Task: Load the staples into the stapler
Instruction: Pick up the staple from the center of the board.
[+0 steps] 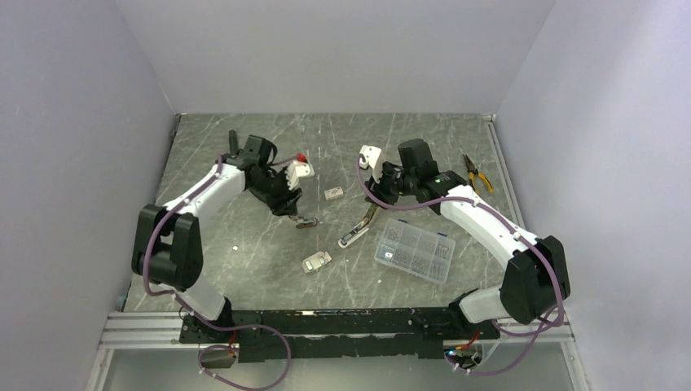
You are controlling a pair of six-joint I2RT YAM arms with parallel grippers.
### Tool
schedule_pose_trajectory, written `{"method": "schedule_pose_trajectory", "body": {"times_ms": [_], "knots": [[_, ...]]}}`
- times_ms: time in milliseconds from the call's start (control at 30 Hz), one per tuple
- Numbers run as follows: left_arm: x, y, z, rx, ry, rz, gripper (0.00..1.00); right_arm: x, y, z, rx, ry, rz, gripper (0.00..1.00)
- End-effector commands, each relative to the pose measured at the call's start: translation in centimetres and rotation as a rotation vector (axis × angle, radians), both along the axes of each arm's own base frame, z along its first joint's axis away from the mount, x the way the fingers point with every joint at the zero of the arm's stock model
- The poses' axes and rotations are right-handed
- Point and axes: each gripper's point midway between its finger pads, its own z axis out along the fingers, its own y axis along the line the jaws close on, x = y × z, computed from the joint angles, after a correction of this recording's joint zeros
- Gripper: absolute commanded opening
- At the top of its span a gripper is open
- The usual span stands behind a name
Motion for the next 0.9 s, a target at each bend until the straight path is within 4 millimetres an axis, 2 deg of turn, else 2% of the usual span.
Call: {"method": "schedule_pose_trajectory", "body": {"times_ms": [0, 67, 167, 367, 433, 500, 867], "knots": [[-0.9, 1.5, 4.8, -0.026, 0.124, 0.214, 0.59, 0.2, 0.5, 1.2, 0.045, -0.028, 0.017, 0.48], [-1.4, 2.2, 5.2, 0.008, 0.206, 0.291, 0.63, 0.3, 0.5, 1.0, 0.044, -0.023, 0.013, 0.48], [-2.6, 2.3, 5.2, 0.037, 0.341, 0.345, 0.63, 0.4, 0.5, 0.8, 0.037, -0.018, 0.01, 0.48], [-3.1, 1.7, 3.1, 0.064, 0.556, 0.484, 0.56, 0.6, 0.2, 0.7, 0.035, -0.023, -0.004, 0.48], [-3.0, 1.7, 2.2, 0.082, 0.6, 0.516, 0.63, 0.6, 0.1, 0.7, 0.034, -0.022, -0.006, 0.47], [-2.7, 1.7, 1.5, 0.094, 0.619, 0.534, 0.65, 0.7, 0.0, 0.5, 0.03, -0.018, -0.007, 0.47], [-1.8, 1.0, -1.0, 0.1, 0.699, 0.582, 0.48, 0.9, -0.1, -0.1, 0.02, -0.006, -0.012, 0.47]]}}
